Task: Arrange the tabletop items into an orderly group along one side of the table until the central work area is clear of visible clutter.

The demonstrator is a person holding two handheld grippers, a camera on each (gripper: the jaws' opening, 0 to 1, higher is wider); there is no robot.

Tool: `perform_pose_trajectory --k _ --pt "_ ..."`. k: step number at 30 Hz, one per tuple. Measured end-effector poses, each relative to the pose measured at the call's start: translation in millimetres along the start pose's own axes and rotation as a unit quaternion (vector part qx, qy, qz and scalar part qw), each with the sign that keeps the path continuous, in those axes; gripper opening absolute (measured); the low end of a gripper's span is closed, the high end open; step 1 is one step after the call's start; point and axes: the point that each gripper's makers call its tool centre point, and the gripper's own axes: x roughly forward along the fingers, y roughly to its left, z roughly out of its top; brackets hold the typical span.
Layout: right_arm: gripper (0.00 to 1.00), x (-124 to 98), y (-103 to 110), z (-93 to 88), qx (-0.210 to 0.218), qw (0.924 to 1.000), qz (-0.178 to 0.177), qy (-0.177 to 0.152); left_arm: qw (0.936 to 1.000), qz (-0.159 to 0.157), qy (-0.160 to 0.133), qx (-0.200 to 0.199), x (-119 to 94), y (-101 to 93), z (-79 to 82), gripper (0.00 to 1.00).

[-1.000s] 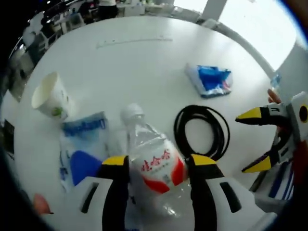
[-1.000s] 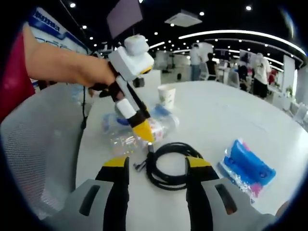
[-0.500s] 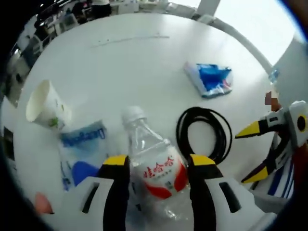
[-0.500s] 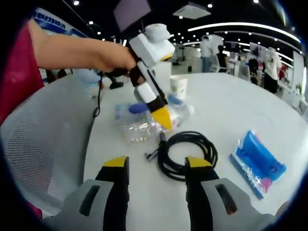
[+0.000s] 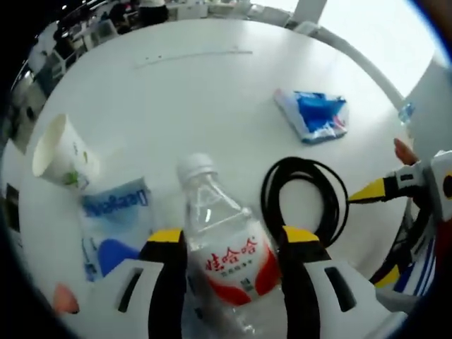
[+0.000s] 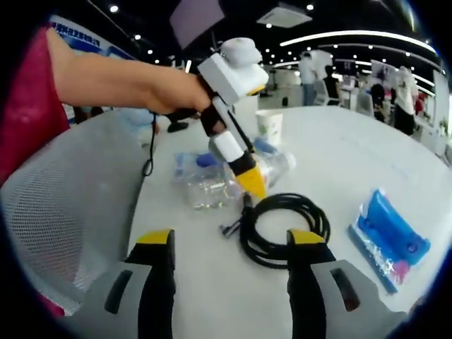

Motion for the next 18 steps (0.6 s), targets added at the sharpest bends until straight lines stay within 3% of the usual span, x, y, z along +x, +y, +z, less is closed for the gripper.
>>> perform_pose_trajectory --k 4,18 --pt "0.84 2.9 2.9 4.5 0.007 0.9999 0.0 -0.014 1.0 -0.004 0.002 -0.005 1.3 0.3 -0.3 0.49" --pt "0.83 5.3 6.9 0.7 0.007 0.9999 0.008 -0.003 0.9999 -0.011 0.012 0.001 2.4 1.6 -1.8 0.49"
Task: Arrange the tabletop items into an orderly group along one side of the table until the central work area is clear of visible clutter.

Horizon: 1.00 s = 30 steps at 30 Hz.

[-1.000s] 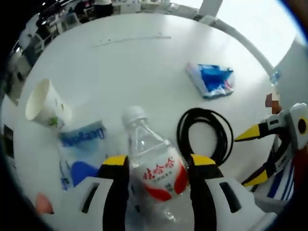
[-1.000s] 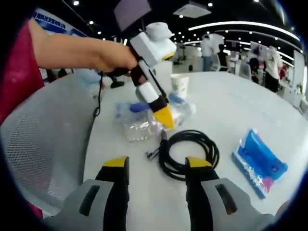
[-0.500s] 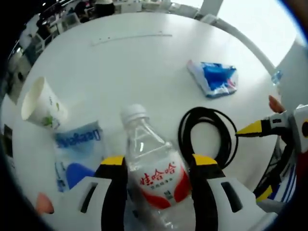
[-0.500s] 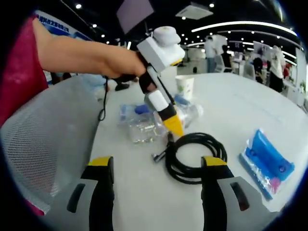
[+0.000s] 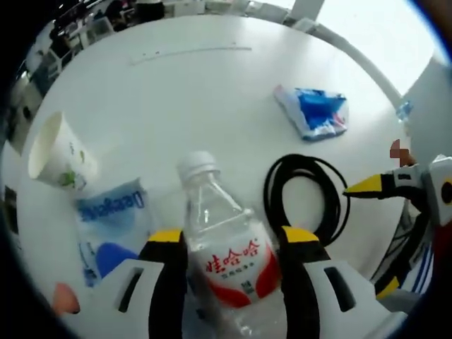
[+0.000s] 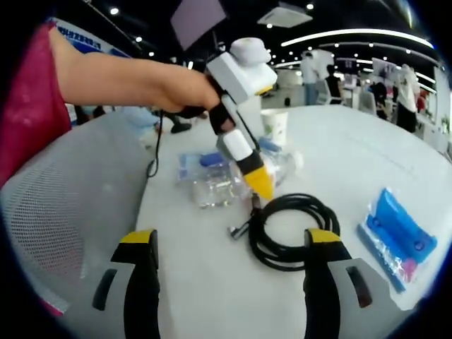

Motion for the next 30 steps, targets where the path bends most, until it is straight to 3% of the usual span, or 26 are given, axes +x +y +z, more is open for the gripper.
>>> perform_pose_trajectory --k 8,19,30 --pt "0.82 0 2 0.0 0.0 1.0 0.002 0.002 1.0 0.007 0.001 0.0 2 0.8 1.1 0.48" --pt "0.8 0 2 -0.1 0.003 1.0 0.002 0.002 0.9995 0.004 -0.027 -0.015 -2 2.6 4.9 0.44" --pt "0.79 -1 1 7.5 -0.002 1.0 0.001 0.0 0.9984 -0.001 -0.054 -0.013 -20 1.7 18.0 0.4"
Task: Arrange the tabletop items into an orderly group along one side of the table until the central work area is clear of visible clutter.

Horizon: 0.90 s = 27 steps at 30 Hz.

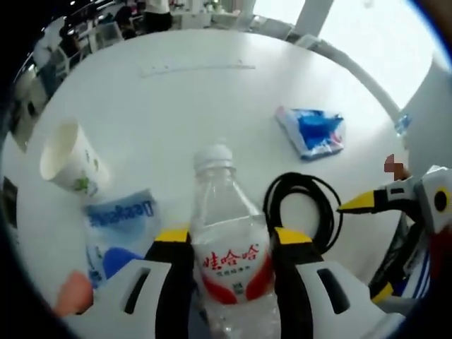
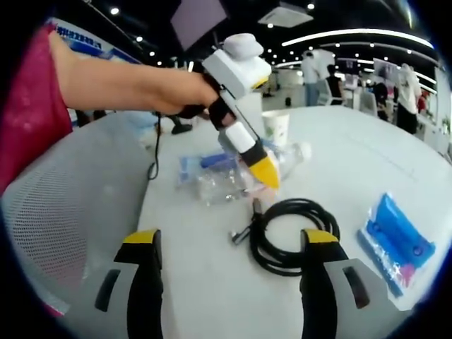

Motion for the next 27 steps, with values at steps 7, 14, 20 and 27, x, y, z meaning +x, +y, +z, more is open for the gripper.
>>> perform_pose_trajectory --k 7,14,20,27 --pt "0.78 -5 1 4.6 -0.004 1.0 -0.005 -0.002 0.9995 -0.007 -0.029 0.009 -16 -2.3 8.5 0.37" --pt "0.79 -8 2 7.4 -0.01 0.9999 -0.013 -0.002 0.996 -0.012 -0.085 0.027 -32 -4.3 13.1 0.36" --pt "0.79 -14 1 6.4 -0.004 0.9997 -0.025 -0.008 0.9853 -0.038 -0.161 0.044 -45 -4.4 19.6 0.35" --pt "0.79 -19 5 5.3 0.0 0.9995 -0.032 -0.008 0.9726 -0.067 -0.21 0.073 -54 -4.4 17.5 0.35"
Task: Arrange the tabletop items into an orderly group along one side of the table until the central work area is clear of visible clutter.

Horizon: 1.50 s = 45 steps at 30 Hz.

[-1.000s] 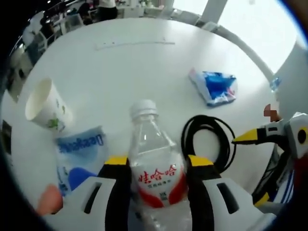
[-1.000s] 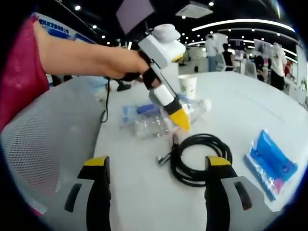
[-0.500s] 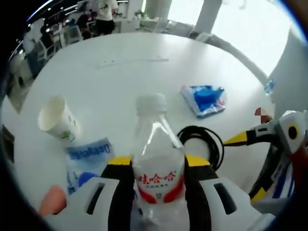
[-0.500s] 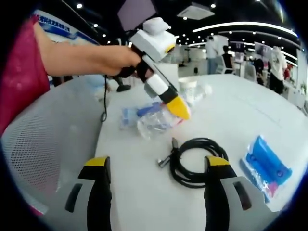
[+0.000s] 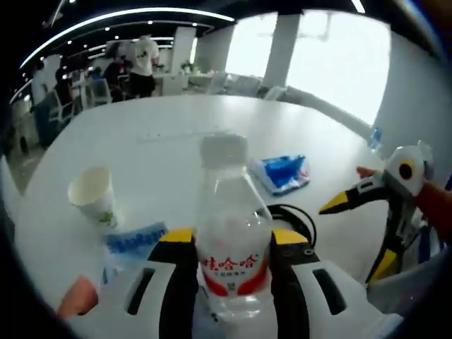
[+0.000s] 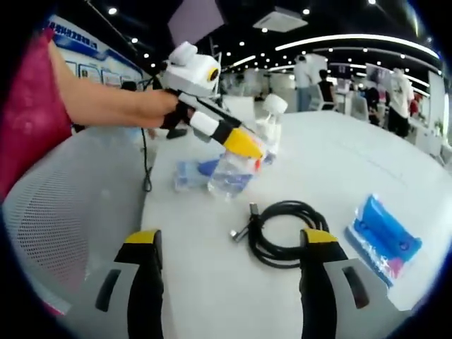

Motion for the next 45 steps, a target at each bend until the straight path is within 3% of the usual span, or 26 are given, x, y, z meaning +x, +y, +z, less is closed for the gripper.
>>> perform_pose_trajectory --k 2,3,5,11,16,24,33,38,41,45 --pt "0.79 -2 1 1.1 -0.001 1.0 -0.004 -0.001 0.9999 -0.01 -0.011 0.006 -2 -1.5 -0.1 0.35" --pt "0.79 -3 1 2.0 -0.002 1.0 -0.005 -0.002 0.9984 -0.033 -0.029 0.035 -3 -7.2 1.5 0.35" --pt "0.78 -5 2 4.3 -0.003 0.9999 -0.009 -0.006 0.996 -0.047 -0.05 0.058 -7 -9.9 1.4 0.35" --pt "0.78 -8 3 3.7 0.003 0.9998 -0.016 -0.01 0.991 -0.088 -0.081 0.06 -17 -7.8 -1.7 0.36" --pt "0.78 -9 5 5.7 0.005 0.9998 -0.017 -0.011 0.974 -0.16 -0.101 0.124 -26 -24.1 -6.7 0.36" --pt "0.78 -9 4 14.5 0.007 0.9996 -0.022 -0.012 0.9634 -0.197 -0.116 0.14 -30 -25.2 -8.5 0.36" --pt "0.78 -9 4 17.7 0.019 0.9992 -0.033 -0.007 0.9486 -0.239 -0.113 0.174 -35 -32.2 -11.3 0.35" --pt "0.78 -7 3 21.9 0.021 0.999 -0.039 -0.004 0.9496 -0.248 -0.117 0.152 -35 -34.2 -10.5 0.35" --pt "0.77 -6 3 24.5 0.02 0.9989 -0.041 -0.005 0.9477 -0.251 -0.116 0.16 -35 -35.7 -10.5 0.35" --pt "0.77 -5 3 25.2 0.02 0.9988 -0.045 -0.003 0.9455 -0.254 -0.127 0.16 -41 -37.8 -0.3 0.35"
